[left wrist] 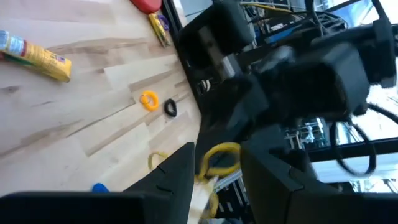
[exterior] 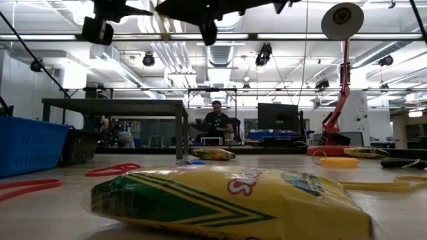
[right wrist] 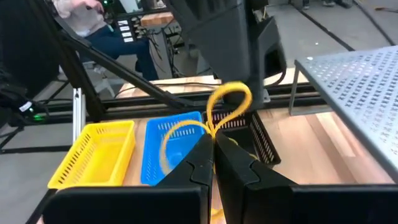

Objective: Pick & Place Office Desk Supplies
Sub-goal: Put the yellow rubber band in the black bin

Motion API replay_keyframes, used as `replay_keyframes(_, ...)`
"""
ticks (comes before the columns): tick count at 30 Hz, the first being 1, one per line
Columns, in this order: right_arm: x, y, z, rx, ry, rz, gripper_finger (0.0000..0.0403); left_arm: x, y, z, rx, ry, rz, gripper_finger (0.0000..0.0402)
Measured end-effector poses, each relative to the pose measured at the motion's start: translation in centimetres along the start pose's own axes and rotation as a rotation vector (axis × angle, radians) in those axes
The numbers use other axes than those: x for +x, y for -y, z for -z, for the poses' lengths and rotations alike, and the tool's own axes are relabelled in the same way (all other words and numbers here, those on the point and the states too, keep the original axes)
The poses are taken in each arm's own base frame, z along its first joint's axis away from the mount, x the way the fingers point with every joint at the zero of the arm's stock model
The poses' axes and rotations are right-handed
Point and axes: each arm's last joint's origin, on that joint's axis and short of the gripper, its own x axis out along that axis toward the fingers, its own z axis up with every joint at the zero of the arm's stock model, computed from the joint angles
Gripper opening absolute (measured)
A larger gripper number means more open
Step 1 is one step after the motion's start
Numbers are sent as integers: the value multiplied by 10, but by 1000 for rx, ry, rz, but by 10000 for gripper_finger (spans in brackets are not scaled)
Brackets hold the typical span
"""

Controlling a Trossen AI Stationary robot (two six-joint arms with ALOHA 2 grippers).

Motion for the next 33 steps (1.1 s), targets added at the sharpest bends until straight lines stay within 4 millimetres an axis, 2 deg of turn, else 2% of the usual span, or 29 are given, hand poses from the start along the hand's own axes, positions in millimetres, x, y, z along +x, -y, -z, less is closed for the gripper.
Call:
replay_keyframes(6, 15, 0, -3, -22, 6, -8, 8, 0, 0, 0, 4, 2, -3, 133)
replay_keyframes(14, 14, -1, -12, -61, -3, 3, 8, 0, -1, 0, 4, 1, -6, 133)
replay_keyframes(22, 13, 2, -13, -28, 4, 130, 8, 0, -1, 0, 5, 1, -10, 133)
replay_keyframes(33, 8, 2, -17, -27, 23, 190, 8, 0, -3, 1, 60, -10, -28, 133)
